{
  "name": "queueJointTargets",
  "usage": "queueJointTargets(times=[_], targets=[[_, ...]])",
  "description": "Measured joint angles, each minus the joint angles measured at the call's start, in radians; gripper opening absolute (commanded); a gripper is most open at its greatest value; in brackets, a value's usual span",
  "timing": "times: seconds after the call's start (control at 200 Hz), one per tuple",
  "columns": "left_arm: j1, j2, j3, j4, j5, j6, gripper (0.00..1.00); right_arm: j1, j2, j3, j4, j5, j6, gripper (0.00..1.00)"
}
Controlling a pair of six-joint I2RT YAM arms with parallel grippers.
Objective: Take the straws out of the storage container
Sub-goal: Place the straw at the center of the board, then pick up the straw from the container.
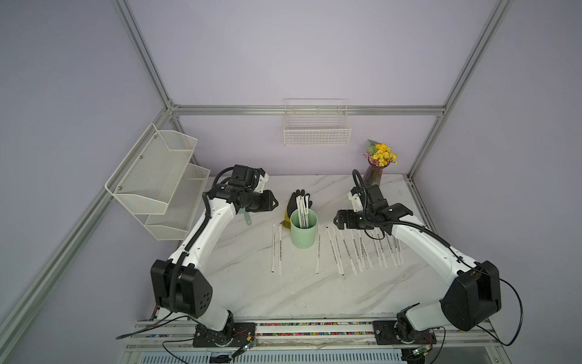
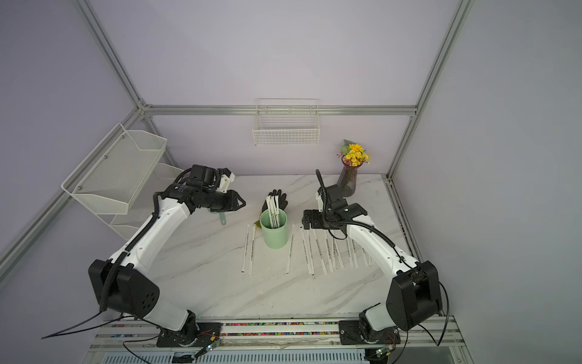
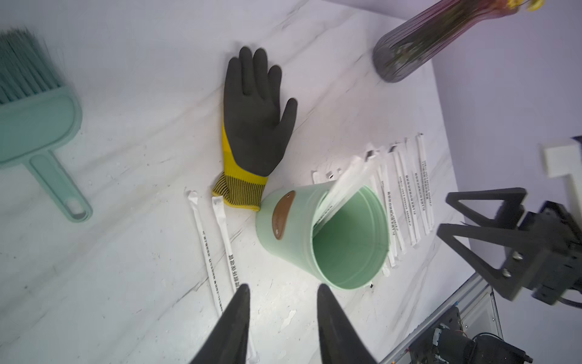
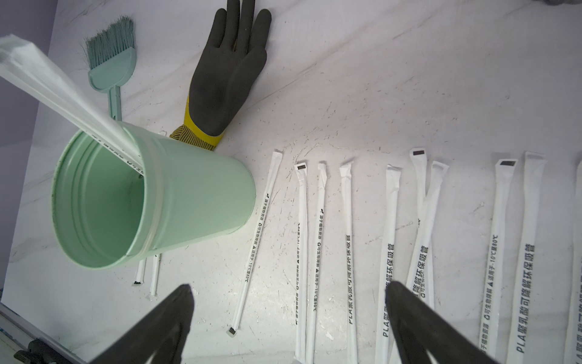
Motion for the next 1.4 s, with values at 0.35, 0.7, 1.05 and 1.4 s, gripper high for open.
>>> queueJointTargets(times=[0.35, 0.7, 1.05, 1.4], targets=[[-0.111, 0.051, -0.093, 0.164, -0.006, -0.021, 0.37, 0.000, 0.001, 0.017, 0.000, -0.001, 0.009, 0.97], [-0.148, 0.135, -0.050, 0.188, -0.037, -0.023, 0.38, 0.000, 0.002, 0.017, 0.000, -0.002, 0.009, 0.97], [-0.151, 0.187, 0.008, 0.187, -0.063, -0.022, 0.38, 0.000, 0.003, 0.017, 0.000, -0.002, 0.009, 0.97], [-0.154, 0.257, 0.069, 0.178, -0.066, -0.014, 0.35, 0.000, 0.014, 0.017, 0.000, -0.002, 0.009, 0.97]])
